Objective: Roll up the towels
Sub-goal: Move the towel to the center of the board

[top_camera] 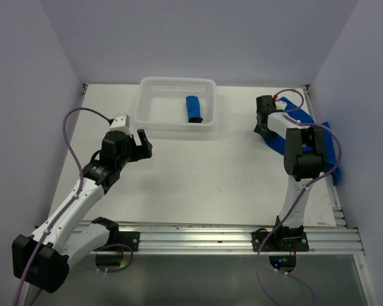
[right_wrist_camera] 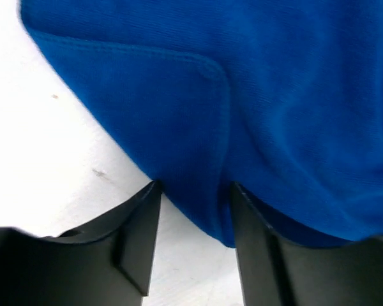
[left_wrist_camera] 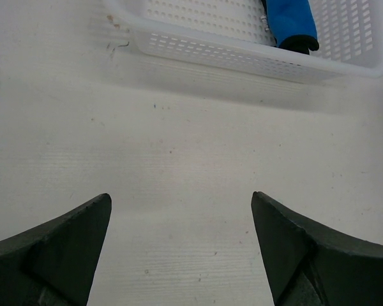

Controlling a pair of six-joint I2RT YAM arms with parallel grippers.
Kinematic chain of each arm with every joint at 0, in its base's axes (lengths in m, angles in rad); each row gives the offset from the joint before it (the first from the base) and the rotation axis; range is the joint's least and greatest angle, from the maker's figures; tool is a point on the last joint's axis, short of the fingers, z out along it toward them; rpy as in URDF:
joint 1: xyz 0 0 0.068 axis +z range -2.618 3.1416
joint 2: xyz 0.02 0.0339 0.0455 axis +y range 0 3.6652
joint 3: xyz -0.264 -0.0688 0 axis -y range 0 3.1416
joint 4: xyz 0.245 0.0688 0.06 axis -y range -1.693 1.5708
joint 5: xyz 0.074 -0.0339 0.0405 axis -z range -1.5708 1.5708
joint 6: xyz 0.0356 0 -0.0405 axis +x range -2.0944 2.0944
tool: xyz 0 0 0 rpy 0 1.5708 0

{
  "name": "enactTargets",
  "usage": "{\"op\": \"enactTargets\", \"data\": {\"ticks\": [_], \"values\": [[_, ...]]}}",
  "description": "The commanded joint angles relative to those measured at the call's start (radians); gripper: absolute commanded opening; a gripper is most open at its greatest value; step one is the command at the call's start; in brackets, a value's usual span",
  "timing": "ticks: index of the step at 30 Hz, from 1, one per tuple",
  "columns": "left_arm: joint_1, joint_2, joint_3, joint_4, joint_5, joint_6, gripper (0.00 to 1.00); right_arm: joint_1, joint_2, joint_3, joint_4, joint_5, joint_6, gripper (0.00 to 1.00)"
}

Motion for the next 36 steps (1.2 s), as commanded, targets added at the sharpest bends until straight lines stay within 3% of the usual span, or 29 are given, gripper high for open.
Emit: {"op": "enactTargets", "data": {"ticks": [1,2,4,6,8,9,14,17,20,22,25,27,31,33,36], "values": [[0.008,0.007,0.032,0.006,0.01,0.017,0.95,-0.024,0.061,0.098,-0.105,-0.101,0.011,0.49],[0.008,0.005,0.039,0.0,0.011,0.017,0.95,-0.026,0.071,0.108,-0.112,-0.115,0.007,0.38],[0.008,0.001,0.063,-0.031,0.014,0.014,0.95,-0.026,0.059,0.096,-0.094,-0.117,-0.002,0.29],[0.008,-0.019,0.074,-0.055,0.022,0.005,0.95,-0.02,0.02,0.053,-0.072,-0.14,-0.001,0.12],[0.008,-0.053,0.083,-0.066,0.046,-0.004,0.95,-0.004,-0.019,0.018,-0.068,-0.143,-0.002,0.01],[0.006,-0.065,0.083,-0.074,0.057,-0.018,0.95,0.005,-0.065,-0.031,-0.065,-0.143,-0.007,0.0],[0.008,-0.142,0.062,-0.086,0.126,-0.072,0.95,0.158,-0.25,-0.232,-0.062,-0.121,-0.007,0.0],[0.008,-0.183,0.037,-0.111,0.14,-0.092,0.95,0.375,-0.41,-0.33,-0.101,-0.079,0.039,0.0],[0.008,-0.235,0.017,-0.135,0.14,-0.111,0.95,0.521,-0.479,-0.425,-0.122,-0.082,0.153,0.0],[0.008,-0.268,0.003,-0.151,0.132,-0.122,0.95,0.685,-0.501,-0.456,-0.112,-0.075,0.208,0.0],[0.008,-0.334,-0.007,-0.184,0.102,-0.148,0.95,0.89,-0.411,-0.421,-0.089,-0.054,0.269,0.0],[0.008,-0.378,-0.007,-0.221,0.083,-0.17,0.96,0.997,-0.334,-0.314,-0.088,-0.046,0.278,0.0],[0.008,-0.443,-0.012,-0.273,0.047,-0.204,0.96,1.089,-0.159,-0.108,-0.068,-0.109,0.248,0.0],[0.008,-0.478,-0.02,-0.292,0.037,-0.222,0.97,1.1,-0.111,-0.039,-0.037,-0.185,0.257,0.11],[0.008,-0.513,-0.03,-0.316,0.019,-0.242,0.97,1.099,-0.164,-0.066,0.039,-0.226,0.275,0.33]]}}
